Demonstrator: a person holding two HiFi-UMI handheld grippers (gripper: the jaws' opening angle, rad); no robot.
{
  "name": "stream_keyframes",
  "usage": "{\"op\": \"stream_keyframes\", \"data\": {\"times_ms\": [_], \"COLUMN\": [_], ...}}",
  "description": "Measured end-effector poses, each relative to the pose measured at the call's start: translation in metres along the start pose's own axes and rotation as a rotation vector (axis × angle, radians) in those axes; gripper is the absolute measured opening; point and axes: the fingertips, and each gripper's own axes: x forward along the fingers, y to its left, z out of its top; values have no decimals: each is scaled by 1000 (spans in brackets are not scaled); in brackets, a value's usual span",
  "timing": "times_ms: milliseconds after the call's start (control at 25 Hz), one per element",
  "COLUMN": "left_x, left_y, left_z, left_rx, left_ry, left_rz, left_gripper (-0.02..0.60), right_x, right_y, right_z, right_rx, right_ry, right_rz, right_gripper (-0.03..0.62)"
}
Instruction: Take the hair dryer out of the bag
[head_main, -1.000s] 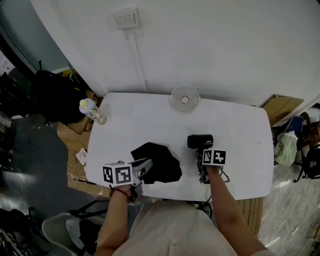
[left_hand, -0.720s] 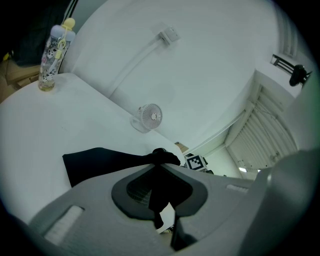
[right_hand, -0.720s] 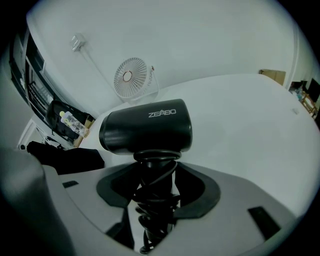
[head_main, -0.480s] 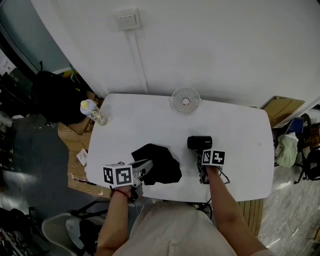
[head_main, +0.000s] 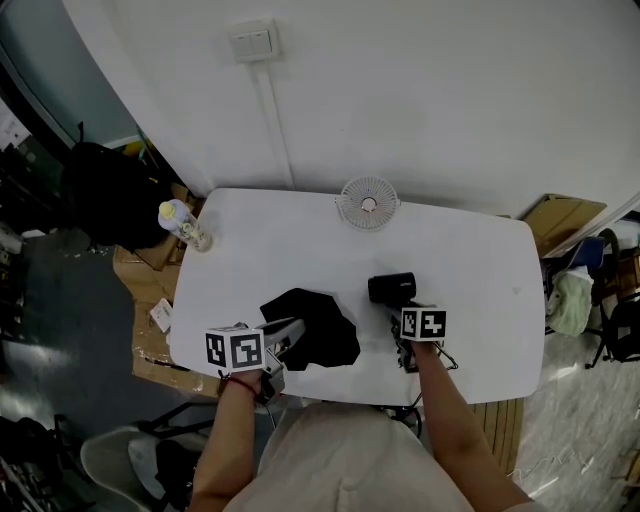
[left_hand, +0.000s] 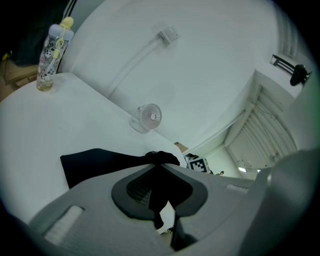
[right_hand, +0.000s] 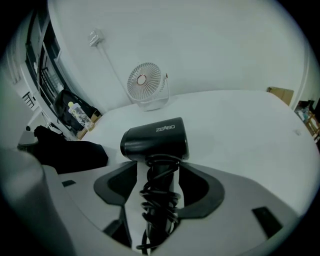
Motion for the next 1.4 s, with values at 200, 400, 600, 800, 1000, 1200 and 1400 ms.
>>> {"op": "stream_keyframes", "data": {"times_ms": [200,400,600,800,1000,1200,1400], "left_x": [2,4,5,4,5,8,11], "left_y": [-3,-7,-10,-8,-7,-12,-15], "left_z": [-1,-3,-4,-7,-9,-13,-20], "left_rx": [7,11,13,7,4,35,105], "left_ry": [2,2,-1,-10,-19,-5,20], "left_rz": [-6,-12,-10,8,16,24,41], "left_gripper": [37,37,37,37,38,38,40], "right_x": [-18,-38,-63,-84,-102,-118,-137], "right_y": [5,22,43,55,66,80,99], "right_z": [11,19,27,30,29,23,17], "right_rx": [-30,-64,-89,-130,-134,-183,-213], "right_ry": [-65,-123,-194,-243,-276,-311,-377], "right_rz": [5,48,108,127,159,231,330], "right_gripper": [267,267,267,262,246,189,25]}}
